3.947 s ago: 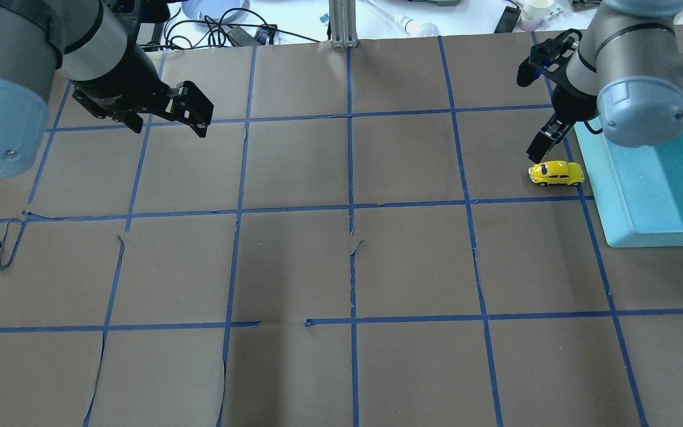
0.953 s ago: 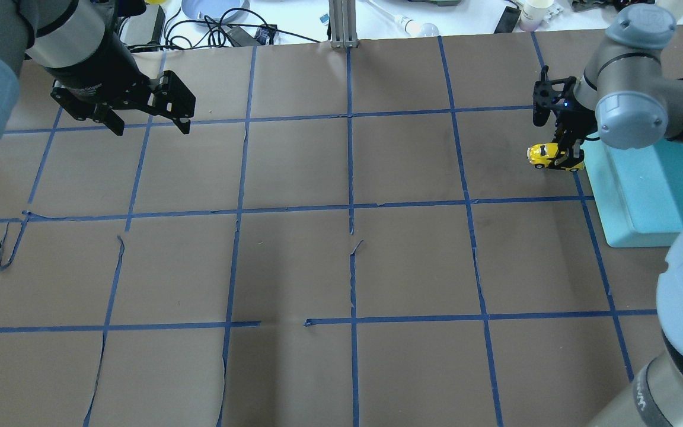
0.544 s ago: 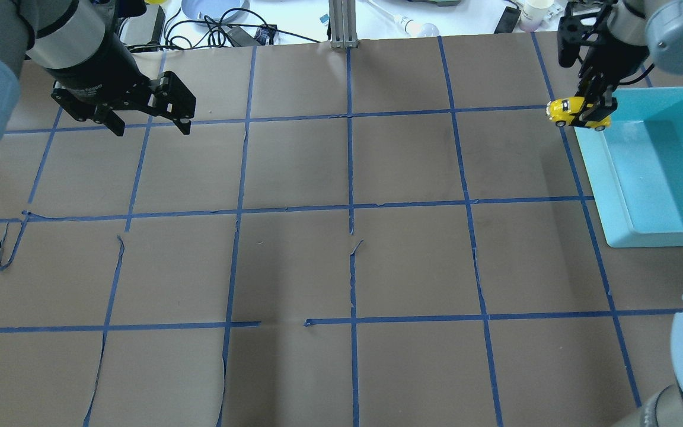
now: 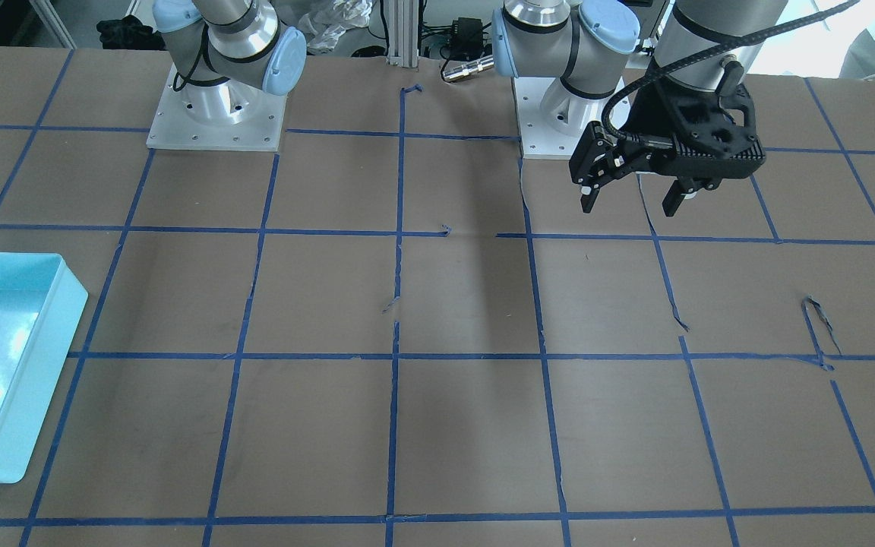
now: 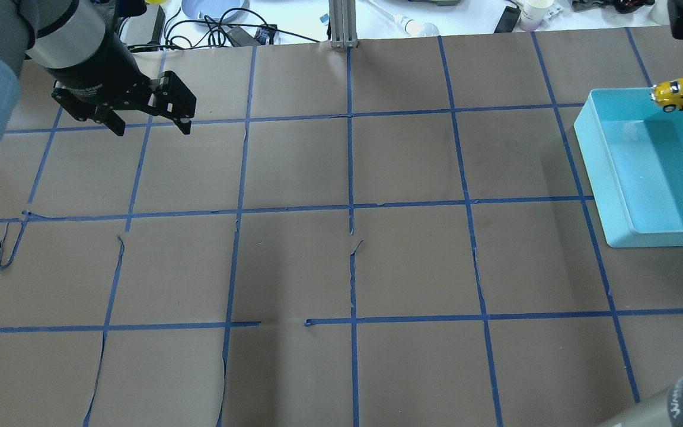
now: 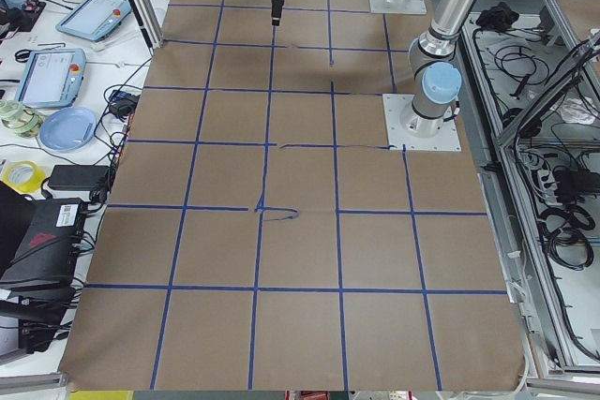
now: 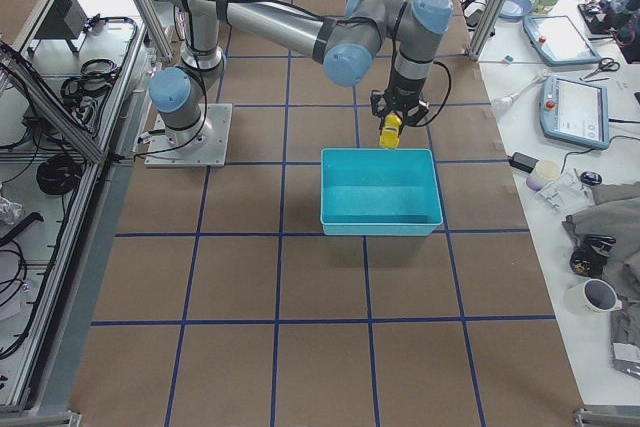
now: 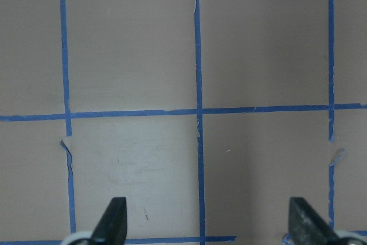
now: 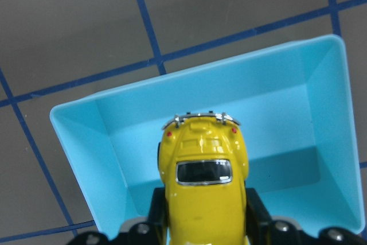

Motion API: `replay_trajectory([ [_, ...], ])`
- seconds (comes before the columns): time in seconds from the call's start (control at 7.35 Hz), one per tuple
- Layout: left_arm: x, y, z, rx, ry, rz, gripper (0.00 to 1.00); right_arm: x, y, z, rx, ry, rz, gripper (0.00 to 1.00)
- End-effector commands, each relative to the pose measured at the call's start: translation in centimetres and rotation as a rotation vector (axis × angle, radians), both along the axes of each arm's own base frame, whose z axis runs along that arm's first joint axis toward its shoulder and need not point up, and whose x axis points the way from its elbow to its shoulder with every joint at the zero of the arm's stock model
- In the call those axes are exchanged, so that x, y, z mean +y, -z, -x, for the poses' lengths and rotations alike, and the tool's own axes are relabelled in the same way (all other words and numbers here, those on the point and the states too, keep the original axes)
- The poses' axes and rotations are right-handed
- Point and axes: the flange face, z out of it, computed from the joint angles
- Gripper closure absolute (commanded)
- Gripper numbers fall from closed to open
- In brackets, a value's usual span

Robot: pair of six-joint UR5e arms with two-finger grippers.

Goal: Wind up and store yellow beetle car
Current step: 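Lift the car with the right gripper and carry it over the blue bin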

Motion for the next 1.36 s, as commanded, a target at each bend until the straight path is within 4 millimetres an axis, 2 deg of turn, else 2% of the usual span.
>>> replay_trajectory([
  [0.0,0.0,-0.1,0.0,0.001,0.0,0.001,0.0,0.4,5.7,3.8,0.012,0.023,0.001,1.0],
  [0.14,0.0,0.0,0.0,0.003,0.0,0.0,0.0,0.2,8.7,4.0,0.012,-0.01,0.008,1.0],
  [0.41,0.0,0.0,0.1,0.004,0.002,0.0,0.0,0.2,13.3,4.0,-0.001,-0.012,-0.014,1.0],
  [0.68,0.0,0.0,0.0,0.004,0.002,0.0,0.0,-0.9,17.9,4.6,-0.007,-0.012,-0.025,0.98],
  [0.82,0.0,0.0,0.0,0.004,0.002,0.0,0.0,-1.2,19.5,4.7,-0.013,-0.012,-0.031,0.83],
  [0.95,0.0,0.0,0.0,0.004,0.002,0.0,0.0,-1.2,19.6,4.7,-0.019,-0.013,-0.029,0.66],
  [1.09,0.0,0.1,0.0,0.004,0.002,-0.001,0.0,-1.1,19.6,4.6,-0.026,-0.016,-0.029,0.13],
  [1.22,0.0,0.0,0.0,0.004,0.002,0.0,0.0,-1.2,19.0,4.6,-0.019,-0.012,-0.02,0.0],
])
